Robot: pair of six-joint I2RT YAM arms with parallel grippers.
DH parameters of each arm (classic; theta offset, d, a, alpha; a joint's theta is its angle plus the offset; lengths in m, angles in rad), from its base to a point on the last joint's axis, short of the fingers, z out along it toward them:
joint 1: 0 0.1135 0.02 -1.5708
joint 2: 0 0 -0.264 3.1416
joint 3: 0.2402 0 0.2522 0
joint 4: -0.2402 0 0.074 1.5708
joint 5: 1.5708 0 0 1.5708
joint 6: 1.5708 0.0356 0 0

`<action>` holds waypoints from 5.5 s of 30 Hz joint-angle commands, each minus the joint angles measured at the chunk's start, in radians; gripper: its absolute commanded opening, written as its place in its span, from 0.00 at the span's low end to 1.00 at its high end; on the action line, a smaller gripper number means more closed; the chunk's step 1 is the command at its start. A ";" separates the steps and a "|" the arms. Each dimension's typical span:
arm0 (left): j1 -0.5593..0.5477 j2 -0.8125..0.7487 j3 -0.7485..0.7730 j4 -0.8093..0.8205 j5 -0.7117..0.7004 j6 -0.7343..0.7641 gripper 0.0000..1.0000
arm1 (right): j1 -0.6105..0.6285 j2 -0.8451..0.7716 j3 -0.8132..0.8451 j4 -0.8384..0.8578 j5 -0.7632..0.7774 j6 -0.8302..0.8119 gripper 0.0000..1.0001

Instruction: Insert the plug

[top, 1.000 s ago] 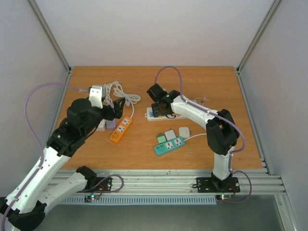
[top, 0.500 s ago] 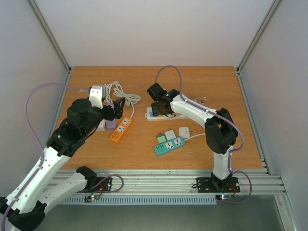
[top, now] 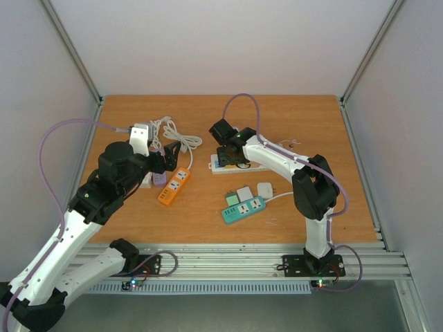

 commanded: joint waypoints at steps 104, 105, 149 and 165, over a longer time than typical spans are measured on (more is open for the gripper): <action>0.002 -0.001 -0.147 0.116 0.284 -0.204 0.99 | 0.043 -0.485 -0.576 0.348 -0.225 0.164 0.43; 0.002 -0.001 -0.155 0.128 0.304 -0.201 0.99 | 0.042 -0.505 -0.575 0.348 -0.233 0.191 0.44; -0.353 0.358 -0.390 1.195 0.029 -0.071 0.57 | 0.043 -0.757 -0.514 0.576 -0.438 1.325 0.38; -0.353 0.361 -0.380 1.124 0.036 -0.037 0.00 | 0.044 -0.785 -0.541 0.504 -0.411 1.214 0.66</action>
